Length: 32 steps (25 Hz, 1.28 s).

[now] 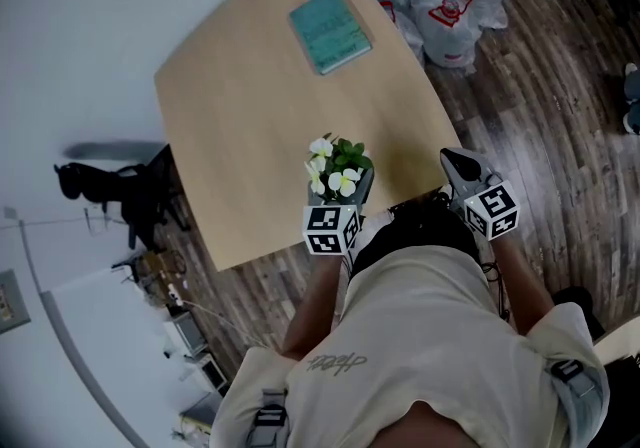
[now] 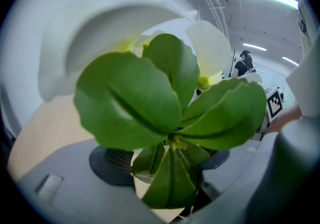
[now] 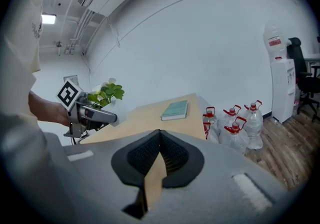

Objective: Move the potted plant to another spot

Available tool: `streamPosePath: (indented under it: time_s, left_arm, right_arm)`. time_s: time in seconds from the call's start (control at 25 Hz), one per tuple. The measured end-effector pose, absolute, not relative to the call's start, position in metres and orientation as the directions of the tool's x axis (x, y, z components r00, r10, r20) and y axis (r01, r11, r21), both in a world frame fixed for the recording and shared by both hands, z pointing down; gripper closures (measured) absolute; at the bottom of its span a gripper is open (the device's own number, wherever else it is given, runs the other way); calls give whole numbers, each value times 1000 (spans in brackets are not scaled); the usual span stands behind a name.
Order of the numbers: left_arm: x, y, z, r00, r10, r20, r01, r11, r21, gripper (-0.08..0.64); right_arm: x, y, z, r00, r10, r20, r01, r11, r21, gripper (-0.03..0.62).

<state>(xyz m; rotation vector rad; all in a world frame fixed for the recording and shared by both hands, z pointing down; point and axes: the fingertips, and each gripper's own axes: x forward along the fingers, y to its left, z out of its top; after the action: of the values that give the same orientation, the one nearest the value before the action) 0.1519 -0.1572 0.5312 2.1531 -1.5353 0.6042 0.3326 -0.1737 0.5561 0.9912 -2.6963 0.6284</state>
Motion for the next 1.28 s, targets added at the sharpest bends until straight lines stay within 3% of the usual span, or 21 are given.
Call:
streamPosePath:
  time_s: [0.56,0.88,1.28]
  left_arm:
    - [127,-173,541,355,-770,531,-921,-385,58,209]
    - [133,-196,546,438,-741,509,-881,-468,76,209]
    - [148,-218,545,424,-725,543,-885,-458,80,209]
  right_arm:
    - [321,-195,514,-677,-668,309,-731,658,-182,591]
    - [328,-202,511,-548,-766,335,-834,530,-151,591]
    - [313,-210,515,-647,-696,310,-761,615,-207,591]
